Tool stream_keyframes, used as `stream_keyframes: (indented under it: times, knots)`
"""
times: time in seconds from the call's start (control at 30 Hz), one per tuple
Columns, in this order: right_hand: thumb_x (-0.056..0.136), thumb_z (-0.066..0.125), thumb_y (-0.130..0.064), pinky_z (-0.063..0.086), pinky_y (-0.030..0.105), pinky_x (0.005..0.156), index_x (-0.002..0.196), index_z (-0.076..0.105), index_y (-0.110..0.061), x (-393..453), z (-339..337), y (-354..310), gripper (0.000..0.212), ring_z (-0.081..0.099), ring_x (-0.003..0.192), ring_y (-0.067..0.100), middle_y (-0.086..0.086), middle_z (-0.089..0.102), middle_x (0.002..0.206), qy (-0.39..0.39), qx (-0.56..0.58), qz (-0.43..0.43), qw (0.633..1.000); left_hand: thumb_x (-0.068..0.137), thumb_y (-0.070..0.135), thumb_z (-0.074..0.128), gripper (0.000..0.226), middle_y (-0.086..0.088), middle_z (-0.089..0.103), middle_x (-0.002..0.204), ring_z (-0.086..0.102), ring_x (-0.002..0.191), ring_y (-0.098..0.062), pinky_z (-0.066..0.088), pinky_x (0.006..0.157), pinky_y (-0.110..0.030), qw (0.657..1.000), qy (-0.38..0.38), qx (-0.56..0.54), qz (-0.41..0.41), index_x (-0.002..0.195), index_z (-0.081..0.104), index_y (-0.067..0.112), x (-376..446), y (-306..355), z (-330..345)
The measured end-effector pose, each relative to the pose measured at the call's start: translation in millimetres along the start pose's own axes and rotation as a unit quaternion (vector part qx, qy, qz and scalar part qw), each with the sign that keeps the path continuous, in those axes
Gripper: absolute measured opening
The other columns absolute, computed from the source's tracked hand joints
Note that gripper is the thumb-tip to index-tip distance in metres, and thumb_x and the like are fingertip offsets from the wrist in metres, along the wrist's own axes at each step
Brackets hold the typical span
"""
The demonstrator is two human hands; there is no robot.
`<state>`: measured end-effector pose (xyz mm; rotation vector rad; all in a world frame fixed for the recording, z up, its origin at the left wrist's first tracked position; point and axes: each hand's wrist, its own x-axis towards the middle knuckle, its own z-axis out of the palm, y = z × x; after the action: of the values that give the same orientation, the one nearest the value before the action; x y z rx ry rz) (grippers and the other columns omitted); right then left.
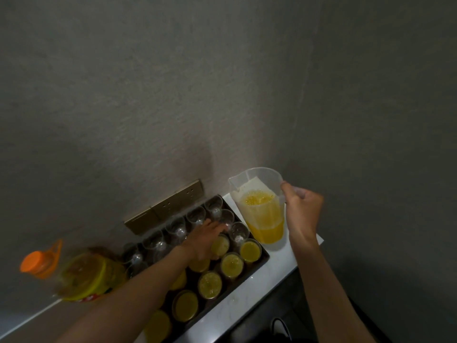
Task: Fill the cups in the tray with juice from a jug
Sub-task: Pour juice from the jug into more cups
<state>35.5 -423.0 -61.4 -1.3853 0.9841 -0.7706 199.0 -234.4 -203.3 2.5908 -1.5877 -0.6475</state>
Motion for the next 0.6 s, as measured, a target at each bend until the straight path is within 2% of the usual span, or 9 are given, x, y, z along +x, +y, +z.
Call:
stream_keyframes:
  times: [0.1,0.17,0.27,0.33,0.4,0.6]
  knots:
    - [0.085,0.07,-0.038,0.054,0.05,0.061,0.069,0.052,0.011,0,0,2,0.055,0.046,0.055,0.022,0.013,0.049,0.058,-0.003,-0.005,0.002,1.0,0.07,0.038,0.084,0.081,0.008,0.046,0.141,0.042,0.124,-0.017,0.044,0.097,-0.037,0.999,0.009,-0.054,0.001,0.138,0.041,0.038,0,-1,-8]
    - [0.088,0.071,-0.034,0.049,0.042,0.06,0.065,0.054,0.007,1,-1,3,0.05,0.045,0.055,0.022,0.011,0.048,0.058,-0.002,-0.002,0.003,1.0,0.074,0.03,0.082,0.076,0.005,0.045,0.142,0.04,0.129,-0.018,0.044,0.097,-0.036,0.998,0.015,-0.067,-0.007,0.138,0.042,0.034,3,1,-11]
    - [0.09,0.072,-0.028,0.047,0.038,0.06,0.063,0.056,0.006,2,-4,5,0.046,0.046,0.055,0.022,0.011,0.049,0.056,0.004,0.001,0.003,1.0,0.08,0.018,0.075,0.071,0.0,0.043,0.146,0.037,0.137,-0.022,0.046,0.103,-0.042,0.998,0.009,-0.067,-0.01,0.143,0.041,0.027,11,9,-16]
    - [0.091,0.072,-0.026,0.046,0.037,0.059,0.066,0.055,0.011,3,-6,5,0.048,0.047,0.055,0.022,0.012,0.05,0.056,0.005,0.003,0.002,1.0,0.083,0.015,0.07,0.069,0.0,0.044,0.148,0.036,0.139,-0.023,0.046,0.104,-0.042,0.998,0.008,-0.056,-0.002,0.145,0.042,0.027,19,17,-19]
    - [0.091,0.072,-0.026,0.046,0.036,0.06,0.071,0.055,0.014,5,-8,6,0.048,0.047,0.055,0.023,0.013,0.051,0.057,0.009,0.005,-0.001,1.0,0.082,0.014,0.069,0.072,0.0,0.043,0.15,0.034,0.14,-0.024,0.045,0.104,-0.04,0.999,0.004,-0.051,0.006,0.147,0.041,0.028,27,23,-20]
    - [0.092,0.072,-0.024,0.045,0.038,0.058,0.07,0.053,0.013,13,-12,8,0.047,0.045,0.054,0.022,0.013,0.049,0.057,0.017,0.003,-0.008,1.0,0.075,0.016,0.073,0.09,0.0,0.033,0.158,0.024,0.145,-0.028,0.031,0.118,-0.046,0.999,-0.038,0.028,0.028,0.154,0.031,0.03,46,30,-15]
